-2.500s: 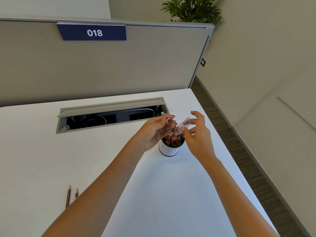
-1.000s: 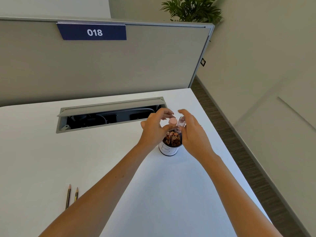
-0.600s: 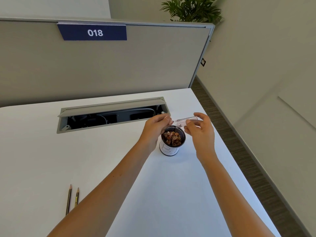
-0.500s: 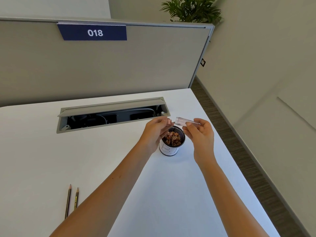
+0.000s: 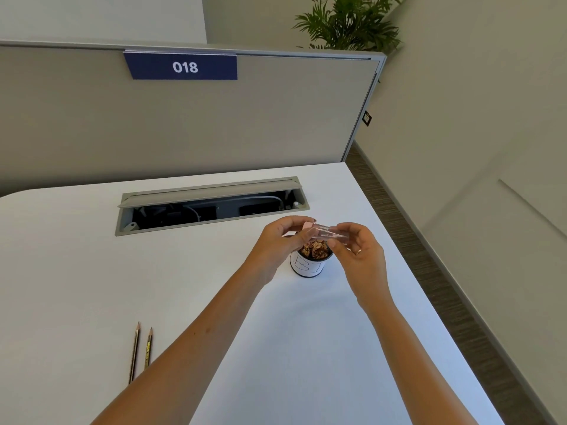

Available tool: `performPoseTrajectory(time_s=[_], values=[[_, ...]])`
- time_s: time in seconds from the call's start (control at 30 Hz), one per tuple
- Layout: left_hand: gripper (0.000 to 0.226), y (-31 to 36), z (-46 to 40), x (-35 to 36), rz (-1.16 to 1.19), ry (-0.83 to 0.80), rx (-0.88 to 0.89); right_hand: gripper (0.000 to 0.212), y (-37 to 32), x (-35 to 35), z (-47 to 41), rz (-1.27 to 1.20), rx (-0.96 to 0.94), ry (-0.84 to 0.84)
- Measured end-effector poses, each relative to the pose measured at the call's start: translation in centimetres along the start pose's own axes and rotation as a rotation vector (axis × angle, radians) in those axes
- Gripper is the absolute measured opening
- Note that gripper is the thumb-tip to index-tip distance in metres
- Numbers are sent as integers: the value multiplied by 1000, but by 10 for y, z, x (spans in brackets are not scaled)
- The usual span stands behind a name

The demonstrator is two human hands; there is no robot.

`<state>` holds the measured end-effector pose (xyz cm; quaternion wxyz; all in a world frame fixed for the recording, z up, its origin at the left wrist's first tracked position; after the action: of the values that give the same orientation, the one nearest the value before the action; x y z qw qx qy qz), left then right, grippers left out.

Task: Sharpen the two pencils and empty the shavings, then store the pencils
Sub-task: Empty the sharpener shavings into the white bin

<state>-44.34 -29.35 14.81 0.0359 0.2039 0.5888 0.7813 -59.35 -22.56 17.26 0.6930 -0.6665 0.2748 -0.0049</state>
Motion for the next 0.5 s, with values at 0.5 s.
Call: performPoseTrajectory(time_s=[0.5], values=[[25, 24, 108, -57, 38, 48, 215, 45, -41, 52, 94, -140, 326, -238]])
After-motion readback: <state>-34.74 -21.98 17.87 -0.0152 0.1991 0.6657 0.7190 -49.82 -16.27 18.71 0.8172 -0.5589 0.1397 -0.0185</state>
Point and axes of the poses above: each hand's wrist, its own z-axis away from the middle knuckle, its own x-axis out of the palm, y = z × x, the point moved 6 cm from there along -z, towards the middle knuckle, and after that the axes turned 10 degrees about z, right-handed, at the moved point
